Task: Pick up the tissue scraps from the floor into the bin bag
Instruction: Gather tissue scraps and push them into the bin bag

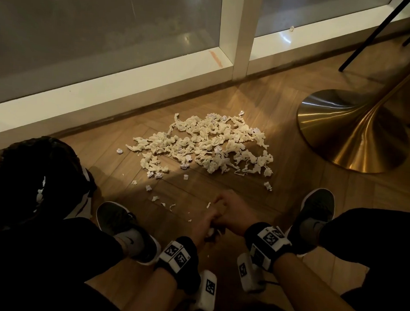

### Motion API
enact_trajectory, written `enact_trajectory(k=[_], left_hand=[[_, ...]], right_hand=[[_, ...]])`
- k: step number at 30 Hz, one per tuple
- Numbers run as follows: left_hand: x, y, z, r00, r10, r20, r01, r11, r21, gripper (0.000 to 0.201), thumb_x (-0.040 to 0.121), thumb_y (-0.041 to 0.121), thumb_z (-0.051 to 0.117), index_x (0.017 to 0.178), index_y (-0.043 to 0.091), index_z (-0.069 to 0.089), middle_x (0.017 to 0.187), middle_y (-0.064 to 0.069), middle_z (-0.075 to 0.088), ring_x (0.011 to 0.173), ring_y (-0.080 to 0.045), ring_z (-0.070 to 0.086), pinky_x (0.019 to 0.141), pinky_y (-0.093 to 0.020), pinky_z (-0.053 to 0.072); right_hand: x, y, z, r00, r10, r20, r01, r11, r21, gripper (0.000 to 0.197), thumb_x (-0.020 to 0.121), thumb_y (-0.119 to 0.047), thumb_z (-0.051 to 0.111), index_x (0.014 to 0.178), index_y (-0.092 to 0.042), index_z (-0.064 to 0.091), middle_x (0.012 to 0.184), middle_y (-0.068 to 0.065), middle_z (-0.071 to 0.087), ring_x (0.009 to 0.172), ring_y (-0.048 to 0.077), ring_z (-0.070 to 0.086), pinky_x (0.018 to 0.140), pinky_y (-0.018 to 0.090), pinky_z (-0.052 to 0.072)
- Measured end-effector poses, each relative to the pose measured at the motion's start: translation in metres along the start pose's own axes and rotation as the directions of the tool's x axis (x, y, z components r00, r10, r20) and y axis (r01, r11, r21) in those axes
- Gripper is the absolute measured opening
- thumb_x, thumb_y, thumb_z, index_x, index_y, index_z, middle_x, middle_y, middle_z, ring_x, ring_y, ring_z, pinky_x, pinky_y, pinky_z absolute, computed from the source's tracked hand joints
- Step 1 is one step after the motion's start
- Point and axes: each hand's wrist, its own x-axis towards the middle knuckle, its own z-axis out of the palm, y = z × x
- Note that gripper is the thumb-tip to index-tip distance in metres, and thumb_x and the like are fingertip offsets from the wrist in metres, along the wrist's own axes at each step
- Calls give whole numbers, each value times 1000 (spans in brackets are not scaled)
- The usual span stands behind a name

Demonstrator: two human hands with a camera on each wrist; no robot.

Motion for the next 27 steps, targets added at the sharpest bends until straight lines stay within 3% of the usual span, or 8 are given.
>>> enact_trajectory(k=[2,4,8,11,17,21,24,27], left_hand=[[1,0,1,1000,-16,-14,18,994,108,46,93,51,46,68,15,57,51,-1,50,37,-11,38,39,-15,24],[5,3,0,998,-23,-62,28,995,94,37,93,45,52,68,17,56,49,3,47,42,-10,37,40,-19,25],[13,8,-9,977,24,-211,-8,997,76,32,99,15,42,69,20,51,66,2,48,58,-9,45,59,-31,45],[15,6,-23,956,-123,-265,98,989,-107,27,97,14,42,73,15,54,67,-2,49,56,-13,45,48,-26,39],[15,6,-32,973,-194,-129,128,909,-397,22,97,14,45,86,6,63,69,-9,63,48,-15,62,38,-20,43],[18,-5,-24,973,-218,-77,167,894,-416,22,97,18,43,94,8,62,86,-12,60,72,-22,60,56,-29,49],[17,0,-18,978,-203,-43,157,860,-487,43,101,39,32,96,9,62,92,-13,64,83,-24,60,71,-36,48],[16,4,-20,979,-204,7,180,844,-506,58,100,51,22,97,8,62,96,-14,64,89,-25,60,72,-36,48]], right_hand=[[0,3,-1,999,3,50,-3,1000,-4,38,62,-21,82,94,-21,62,106,-1,55,87,17,61,74,40,58],[-1,2,2,998,-18,53,18,1000,-3,31,63,-16,79,91,-18,65,97,1,62,84,18,64,76,45,56],[-3,-9,7,978,-169,121,190,963,-191,38,76,-20,73,112,-20,61,110,-6,57,101,10,53,91,31,48],[-7,-15,14,954,-270,131,299,891,-340,52,80,-34,69,128,-25,52,132,-8,44,118,10,43,101,28,39],[-13,-17,29,933,-359,40,331,805,-492,37,86,-38,60,119,-21,60,129,-2,50,122,18,37,102,32,33],[-13,-14,31,941,-338,-4,287,806,-517,23,89,-33,57,107,-23,64,113,-6,57,112,15,39,99,33,32],[-11,-11,34,938,-343,-52,275,827,-489,19,89,-33,55,103,-24,66,103,-6,60,107,14,41,101,34,32],[-9,-13,34,914,-403,-54,333,817,-471,18,91,-31,54,98,-22,69,97,-3,63,100,15,44,95,32,34]])
